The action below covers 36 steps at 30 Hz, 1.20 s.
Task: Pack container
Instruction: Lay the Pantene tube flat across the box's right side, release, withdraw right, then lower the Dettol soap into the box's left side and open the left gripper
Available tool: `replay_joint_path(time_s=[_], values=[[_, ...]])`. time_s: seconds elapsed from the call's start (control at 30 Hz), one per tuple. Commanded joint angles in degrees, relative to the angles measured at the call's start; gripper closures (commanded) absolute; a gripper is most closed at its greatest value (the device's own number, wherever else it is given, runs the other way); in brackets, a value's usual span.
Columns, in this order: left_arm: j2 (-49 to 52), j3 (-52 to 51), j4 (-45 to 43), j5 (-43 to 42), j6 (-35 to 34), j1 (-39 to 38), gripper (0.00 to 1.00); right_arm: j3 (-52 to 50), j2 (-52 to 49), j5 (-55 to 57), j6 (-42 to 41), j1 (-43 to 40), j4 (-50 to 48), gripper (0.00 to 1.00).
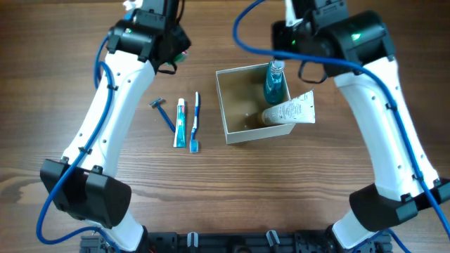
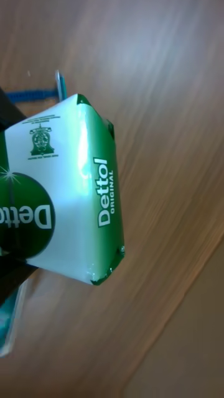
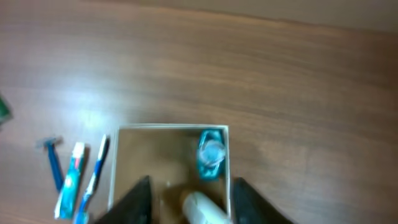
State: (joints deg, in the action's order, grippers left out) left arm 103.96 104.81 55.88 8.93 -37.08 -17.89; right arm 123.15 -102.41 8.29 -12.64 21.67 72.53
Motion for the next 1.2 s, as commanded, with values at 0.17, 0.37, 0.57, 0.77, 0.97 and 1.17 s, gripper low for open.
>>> replay_joint_path(time_s=[0.17,0.37,0.57,0.77,0.97,1.17], values=[[0.04,1.27,-5.64,-7.85,14.38,-12.66,0.76,1.03,0.31,1.33,-7.02,-11.78,-1.33,0.25],[0.31,1.27,-7.06,-7.82,14.16,-16.02,0.75,1.03,0.31,1.14,-7.04,-16.26,-1.62,0.15],[2.32,1.27,-5.22,-7.89,14.16,-16.22,0.75,1.03,0.28,1.40,-6.99,-20.41,-4.52,0.04],[7.39,1.27,-3.39,-8.74,13.20,-17.44,0.76,1.03,-0.07,1.38,-6.99,-25.92,-9.81,0.00],[11.58,1.27,-2.75,-12.15,9.62,-18.10,0.76,0.96,-1.99,1.40,-6.86,-30.16,-12.92,0.00],[13.05,1.27,-1.09,-12.15,9.40,-18.27,0.75,0.96,-5.42,4.70,-6.86,-33.79,-15.96,0.00]])
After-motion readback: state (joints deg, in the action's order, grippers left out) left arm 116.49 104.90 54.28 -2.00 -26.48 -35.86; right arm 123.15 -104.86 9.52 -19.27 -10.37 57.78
